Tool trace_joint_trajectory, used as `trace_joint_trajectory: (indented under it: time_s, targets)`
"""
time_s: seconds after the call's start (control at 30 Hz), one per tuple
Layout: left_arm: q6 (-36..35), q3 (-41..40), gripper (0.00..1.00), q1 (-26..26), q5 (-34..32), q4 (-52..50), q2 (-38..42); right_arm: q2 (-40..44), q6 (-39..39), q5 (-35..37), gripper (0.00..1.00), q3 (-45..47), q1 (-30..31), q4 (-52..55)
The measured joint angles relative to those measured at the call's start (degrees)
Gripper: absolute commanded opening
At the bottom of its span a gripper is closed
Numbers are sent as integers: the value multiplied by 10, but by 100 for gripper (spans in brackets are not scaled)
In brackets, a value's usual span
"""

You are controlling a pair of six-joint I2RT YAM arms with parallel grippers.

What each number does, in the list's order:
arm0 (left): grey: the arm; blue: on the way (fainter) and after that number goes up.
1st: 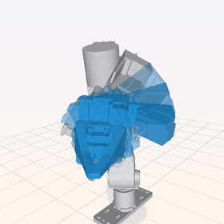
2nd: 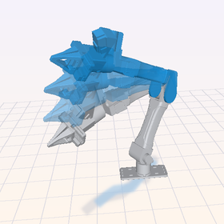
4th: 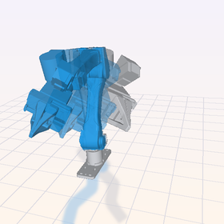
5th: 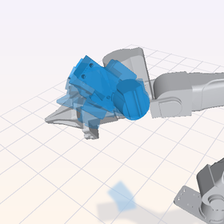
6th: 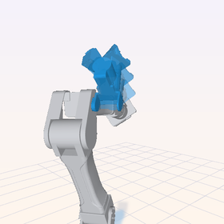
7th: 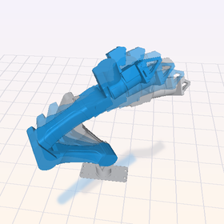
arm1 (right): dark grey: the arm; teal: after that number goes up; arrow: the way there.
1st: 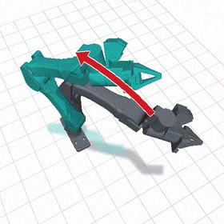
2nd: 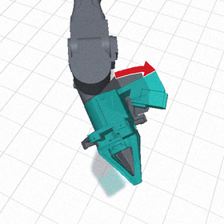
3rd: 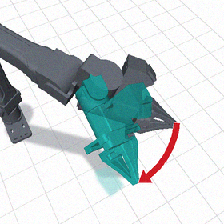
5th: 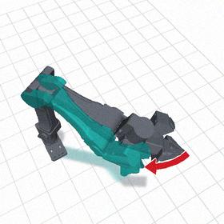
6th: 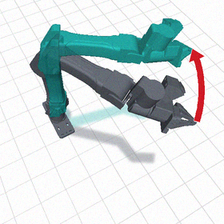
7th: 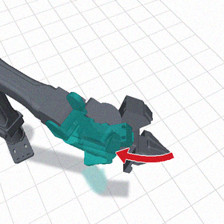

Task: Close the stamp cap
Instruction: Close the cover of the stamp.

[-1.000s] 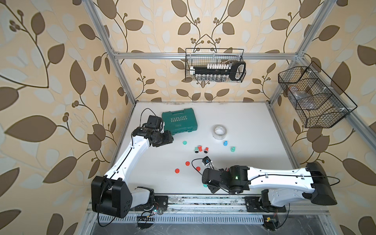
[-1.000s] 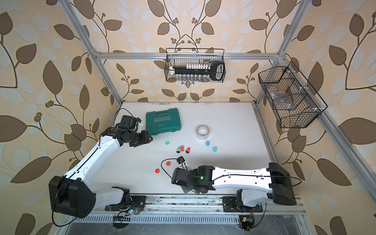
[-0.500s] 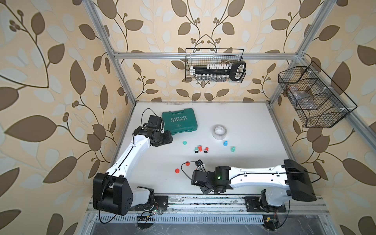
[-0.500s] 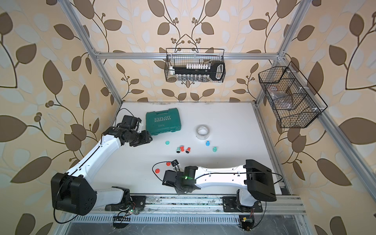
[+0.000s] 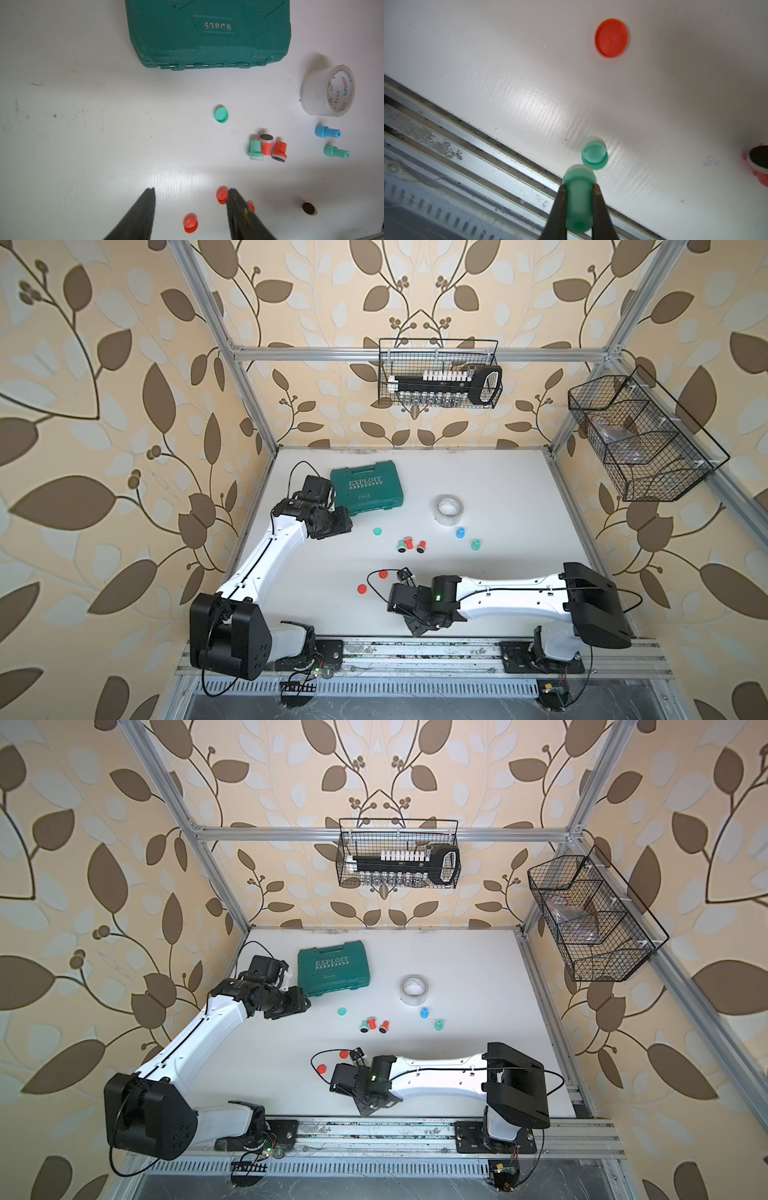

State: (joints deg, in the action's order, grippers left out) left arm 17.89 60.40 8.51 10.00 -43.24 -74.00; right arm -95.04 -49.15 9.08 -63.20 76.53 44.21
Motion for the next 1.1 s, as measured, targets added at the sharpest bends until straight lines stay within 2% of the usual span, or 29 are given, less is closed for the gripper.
trace_joint_trajectory:
  time_s: [1.1]
  targets:
    - [-3,0,58,0,1,0,0,-22,8,-16,0,28,-24,-29]
